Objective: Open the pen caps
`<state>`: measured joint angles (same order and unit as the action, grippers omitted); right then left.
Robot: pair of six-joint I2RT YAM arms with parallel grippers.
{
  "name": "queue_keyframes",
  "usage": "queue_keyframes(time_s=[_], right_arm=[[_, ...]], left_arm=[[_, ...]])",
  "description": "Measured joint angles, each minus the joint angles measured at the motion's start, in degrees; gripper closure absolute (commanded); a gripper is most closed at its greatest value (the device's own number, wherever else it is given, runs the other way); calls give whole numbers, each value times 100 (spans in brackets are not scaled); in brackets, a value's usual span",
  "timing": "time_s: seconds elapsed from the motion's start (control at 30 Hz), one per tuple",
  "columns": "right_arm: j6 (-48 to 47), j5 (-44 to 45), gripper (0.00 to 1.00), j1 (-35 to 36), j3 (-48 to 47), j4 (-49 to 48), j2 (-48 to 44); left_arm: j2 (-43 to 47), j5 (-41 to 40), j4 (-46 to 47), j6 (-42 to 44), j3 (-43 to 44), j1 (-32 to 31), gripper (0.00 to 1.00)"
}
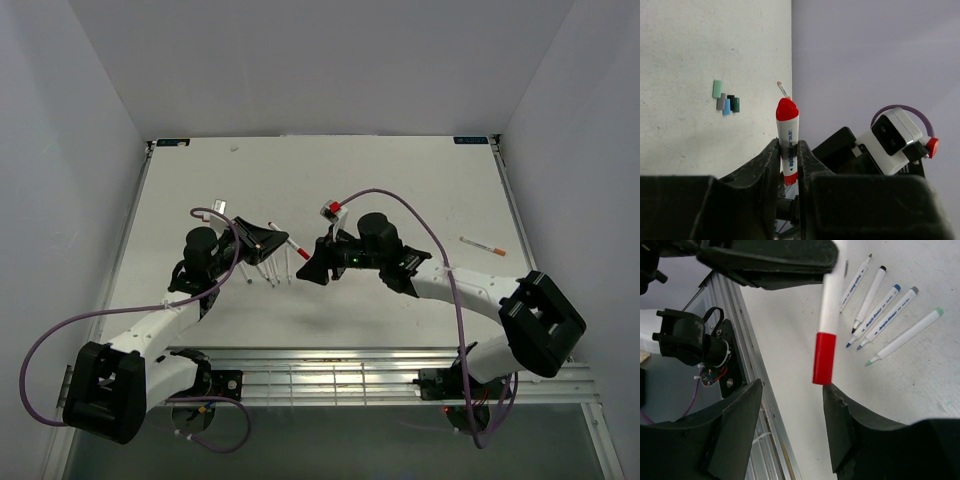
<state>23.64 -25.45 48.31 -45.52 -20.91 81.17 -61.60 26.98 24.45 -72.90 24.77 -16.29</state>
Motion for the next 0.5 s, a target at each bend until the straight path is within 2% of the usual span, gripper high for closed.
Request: queue_keyframes(time_s=[0.43, 0.5], right_arm=[[-4, -83, 46, -356, -481, 168, 487], [-4, -160, 49, -358, -568, 149, 514]], left_arm=[[76, 2, 2, 4, -9, 0, 100], [76, 2, 0, 4, -11, 0, 100]])
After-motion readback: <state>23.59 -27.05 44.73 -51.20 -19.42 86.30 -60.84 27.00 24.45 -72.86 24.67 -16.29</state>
